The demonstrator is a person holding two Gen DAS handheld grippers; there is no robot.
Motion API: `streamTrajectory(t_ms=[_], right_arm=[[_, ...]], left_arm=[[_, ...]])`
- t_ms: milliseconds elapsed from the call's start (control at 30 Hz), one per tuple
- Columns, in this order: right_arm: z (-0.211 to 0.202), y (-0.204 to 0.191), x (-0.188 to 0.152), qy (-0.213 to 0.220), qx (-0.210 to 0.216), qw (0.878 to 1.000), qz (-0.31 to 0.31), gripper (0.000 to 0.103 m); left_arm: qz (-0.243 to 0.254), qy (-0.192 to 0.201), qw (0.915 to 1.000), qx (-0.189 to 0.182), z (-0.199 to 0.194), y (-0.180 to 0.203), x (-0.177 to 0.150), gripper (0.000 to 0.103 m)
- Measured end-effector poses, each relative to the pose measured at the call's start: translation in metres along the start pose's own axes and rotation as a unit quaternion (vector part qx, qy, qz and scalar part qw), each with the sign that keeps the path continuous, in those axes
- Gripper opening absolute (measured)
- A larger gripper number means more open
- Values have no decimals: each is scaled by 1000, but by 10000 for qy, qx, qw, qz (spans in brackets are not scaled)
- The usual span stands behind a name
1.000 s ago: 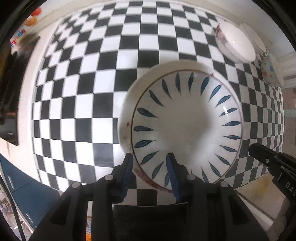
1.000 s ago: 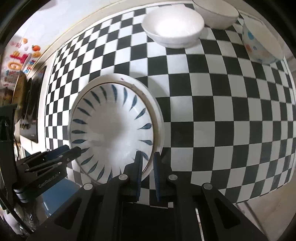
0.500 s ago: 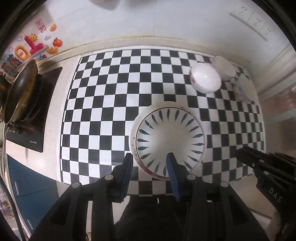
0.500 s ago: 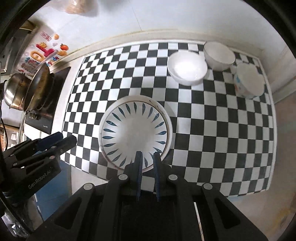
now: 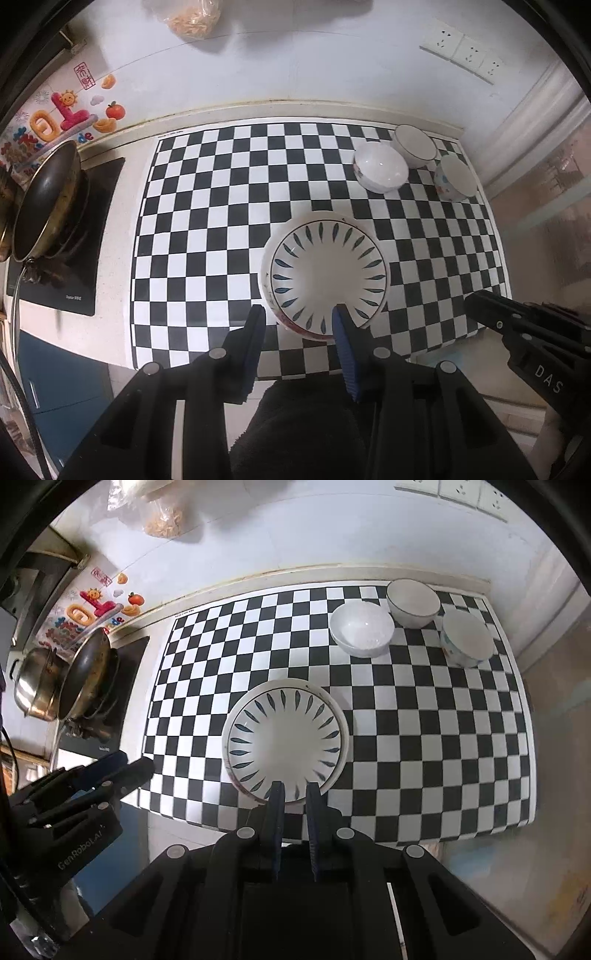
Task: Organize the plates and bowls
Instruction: 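Lower the plate stack onto the cloth and open both tools, lifting away, then move both tools toward the white floral-print bowl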
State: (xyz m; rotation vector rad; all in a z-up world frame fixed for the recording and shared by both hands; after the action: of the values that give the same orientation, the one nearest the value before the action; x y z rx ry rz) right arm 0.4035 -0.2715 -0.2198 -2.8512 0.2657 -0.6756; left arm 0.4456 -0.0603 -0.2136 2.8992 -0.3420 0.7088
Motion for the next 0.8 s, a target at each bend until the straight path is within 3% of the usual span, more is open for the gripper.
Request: streamTrajectory(t_ms=[133, 167, 200, 267, 467, 567, 800], right_arm=[[4, 12, 2, 47, -29, 9997, 243, 15], [7, 15, 4, 47, -3, 9995, 298, 23], [11, 25, 8, 51, 45, 9990, 446, 40], [21, 43, 18, 86, 158, 9973, 706, 59], [71, 110, 63, 143, 199, 9912, 1298, 60], [112, 142, 91, 14, 181, 9894, 1443, 60], [217, 187, 148, -322, 115, 9915, 1252, 59]], left_arm=[[-106, 46, 9999, -105, 9, 0, 8, 39], [-170, 59, 9997, -149, 15, 0, 13, 40], [-196, 40, 9997, -143, 21, 1, 18, 41], [-337, 29, 9991, -241, 37, 2, 30, 41], [-729, -97, 9967, -350, 108, 16, 87, 41], [-812, -465, 9941, -542, 166, 32, 117, 41], [-794, -1210, 9878, -584, 280, 65, 152, 41]])
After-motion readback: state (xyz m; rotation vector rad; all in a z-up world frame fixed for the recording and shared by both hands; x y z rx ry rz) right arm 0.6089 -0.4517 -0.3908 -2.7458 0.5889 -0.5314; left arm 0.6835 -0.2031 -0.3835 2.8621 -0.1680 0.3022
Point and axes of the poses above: each gripper's, at about its wrist camera, not at the fingertips, and z roughly the way its jaws point, y to its right, x to its top, the point moved 1 cm from there along z, roughly the way its jaws point, and after that the axes turned 13 degrees about y, right-handed, at the moved point
